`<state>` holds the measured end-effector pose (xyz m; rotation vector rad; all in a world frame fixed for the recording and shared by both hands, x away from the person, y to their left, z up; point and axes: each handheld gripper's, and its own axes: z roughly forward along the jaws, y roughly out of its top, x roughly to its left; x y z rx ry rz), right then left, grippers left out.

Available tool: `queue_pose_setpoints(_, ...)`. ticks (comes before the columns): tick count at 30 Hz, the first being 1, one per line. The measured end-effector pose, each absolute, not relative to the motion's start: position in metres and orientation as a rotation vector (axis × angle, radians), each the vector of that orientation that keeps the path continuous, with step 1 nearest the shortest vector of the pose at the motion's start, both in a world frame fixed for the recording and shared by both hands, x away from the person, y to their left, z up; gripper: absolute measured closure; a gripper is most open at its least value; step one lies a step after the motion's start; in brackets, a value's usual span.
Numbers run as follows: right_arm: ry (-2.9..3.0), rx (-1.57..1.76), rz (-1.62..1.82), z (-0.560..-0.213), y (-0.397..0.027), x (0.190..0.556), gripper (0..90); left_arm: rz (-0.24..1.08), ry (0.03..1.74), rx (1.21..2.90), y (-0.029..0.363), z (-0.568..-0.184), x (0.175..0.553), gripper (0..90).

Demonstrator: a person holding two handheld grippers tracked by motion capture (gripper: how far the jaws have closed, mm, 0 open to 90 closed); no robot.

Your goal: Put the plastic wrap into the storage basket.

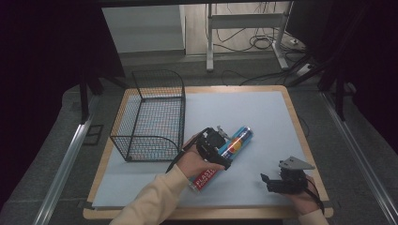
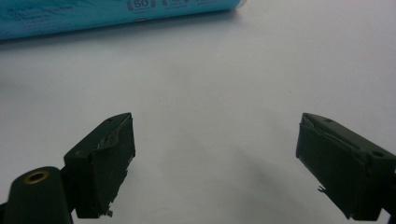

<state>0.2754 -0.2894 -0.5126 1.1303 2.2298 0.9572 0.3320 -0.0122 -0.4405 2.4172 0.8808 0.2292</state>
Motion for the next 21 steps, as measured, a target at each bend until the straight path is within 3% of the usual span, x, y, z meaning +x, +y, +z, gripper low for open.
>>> queue_pose_setpoints(21, 2.215, 1.127, 0.975, -0.510, -0.290, 0.275, 11.9, 0.176, 0.951, 2.581, -0.047, -0.484, 0.363, 15.9)
